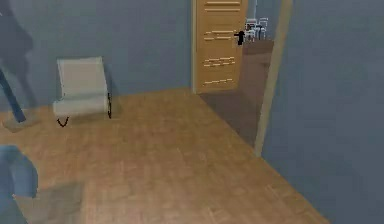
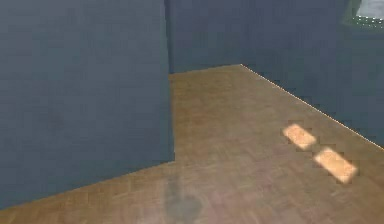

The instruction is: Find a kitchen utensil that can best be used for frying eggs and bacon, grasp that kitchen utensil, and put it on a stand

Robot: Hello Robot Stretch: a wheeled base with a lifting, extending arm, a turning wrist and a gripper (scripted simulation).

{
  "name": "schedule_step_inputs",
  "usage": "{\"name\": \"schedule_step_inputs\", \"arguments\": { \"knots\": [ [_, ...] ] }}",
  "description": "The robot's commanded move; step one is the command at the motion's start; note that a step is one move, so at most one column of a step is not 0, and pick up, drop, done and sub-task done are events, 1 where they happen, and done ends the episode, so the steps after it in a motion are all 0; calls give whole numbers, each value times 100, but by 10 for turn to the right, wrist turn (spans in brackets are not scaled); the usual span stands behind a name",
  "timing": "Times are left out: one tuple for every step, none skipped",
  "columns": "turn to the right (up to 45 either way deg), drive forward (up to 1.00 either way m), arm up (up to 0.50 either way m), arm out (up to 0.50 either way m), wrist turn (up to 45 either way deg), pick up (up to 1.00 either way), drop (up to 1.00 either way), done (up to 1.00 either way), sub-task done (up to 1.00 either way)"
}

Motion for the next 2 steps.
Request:
{"name": "schedule_step_inputs", "arguments": {
  "knots": [
    [0, 100, 0, 0, 0, 0, 0, 0, 0],
    [30, 0, 0, 0, 0, 0, 0, 0, 0]
  ]
}}
